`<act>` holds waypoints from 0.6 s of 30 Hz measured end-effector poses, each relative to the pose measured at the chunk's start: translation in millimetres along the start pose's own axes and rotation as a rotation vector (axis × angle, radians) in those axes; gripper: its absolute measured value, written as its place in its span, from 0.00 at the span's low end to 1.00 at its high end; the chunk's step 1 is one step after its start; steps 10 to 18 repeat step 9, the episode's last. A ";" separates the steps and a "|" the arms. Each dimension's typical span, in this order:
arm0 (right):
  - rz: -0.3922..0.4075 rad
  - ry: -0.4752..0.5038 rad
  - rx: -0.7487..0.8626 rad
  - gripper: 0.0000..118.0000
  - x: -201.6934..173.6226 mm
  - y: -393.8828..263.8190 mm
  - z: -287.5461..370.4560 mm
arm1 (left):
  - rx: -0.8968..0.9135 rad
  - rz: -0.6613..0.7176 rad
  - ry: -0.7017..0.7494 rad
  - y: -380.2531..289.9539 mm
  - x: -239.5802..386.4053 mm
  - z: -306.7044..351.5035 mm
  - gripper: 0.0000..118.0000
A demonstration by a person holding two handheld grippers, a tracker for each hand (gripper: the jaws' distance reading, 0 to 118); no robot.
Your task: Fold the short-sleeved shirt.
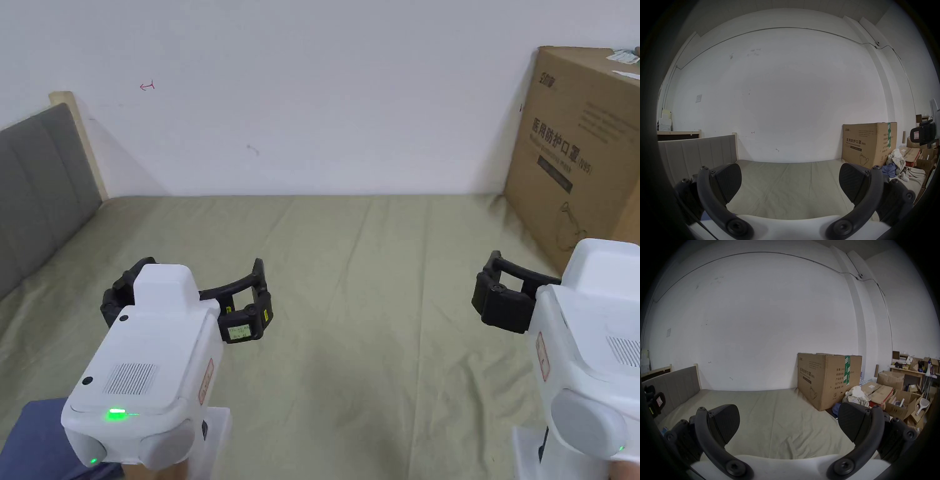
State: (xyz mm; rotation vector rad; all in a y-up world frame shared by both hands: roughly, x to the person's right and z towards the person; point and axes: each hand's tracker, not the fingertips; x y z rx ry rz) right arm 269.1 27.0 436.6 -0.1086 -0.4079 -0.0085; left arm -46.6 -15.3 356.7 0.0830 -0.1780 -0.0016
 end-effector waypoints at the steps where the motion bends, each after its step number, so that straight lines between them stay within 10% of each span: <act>1: -0.008 0.003 -0.006 1.00 0.9 -0.5 -0.6 | 0.000 0.000 0.000 0.1 -0.1 0.1 1.00; 18: -0.041 0.037 -0.030 1.00 5.1 -0.5 -1.6 | 0.005 0.001 0.000 1.0 -0.1 0.5 1.00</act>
